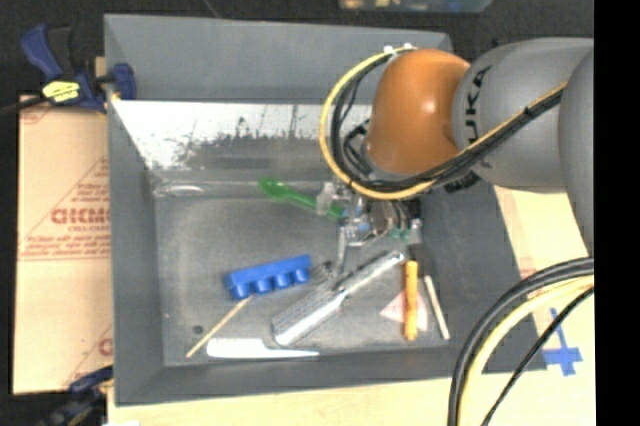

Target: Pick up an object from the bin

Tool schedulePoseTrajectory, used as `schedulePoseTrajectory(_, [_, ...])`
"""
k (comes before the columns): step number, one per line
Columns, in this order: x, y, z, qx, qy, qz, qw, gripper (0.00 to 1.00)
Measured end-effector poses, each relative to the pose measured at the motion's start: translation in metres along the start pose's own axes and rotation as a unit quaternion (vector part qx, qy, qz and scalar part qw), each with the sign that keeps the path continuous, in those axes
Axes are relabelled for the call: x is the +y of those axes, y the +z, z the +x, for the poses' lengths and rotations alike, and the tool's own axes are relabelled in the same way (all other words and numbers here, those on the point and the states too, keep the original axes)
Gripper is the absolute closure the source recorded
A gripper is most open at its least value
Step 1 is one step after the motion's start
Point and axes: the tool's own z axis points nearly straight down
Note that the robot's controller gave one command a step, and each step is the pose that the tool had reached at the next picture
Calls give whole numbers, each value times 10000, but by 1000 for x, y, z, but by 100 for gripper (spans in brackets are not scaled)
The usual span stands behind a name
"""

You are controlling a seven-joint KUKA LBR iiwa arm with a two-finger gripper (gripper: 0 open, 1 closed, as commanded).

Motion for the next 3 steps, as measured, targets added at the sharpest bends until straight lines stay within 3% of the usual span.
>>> schedulePoseTrajectory(1, [0,-3,-2,-29,2,-1,10000,0])
schedulePoseTrajectory(2, [69,66,-17,-37,-680,-5,9977,0])
schedulePoseTrajectory(3, [-36,65,-57,-72,734,-18,9973,0])
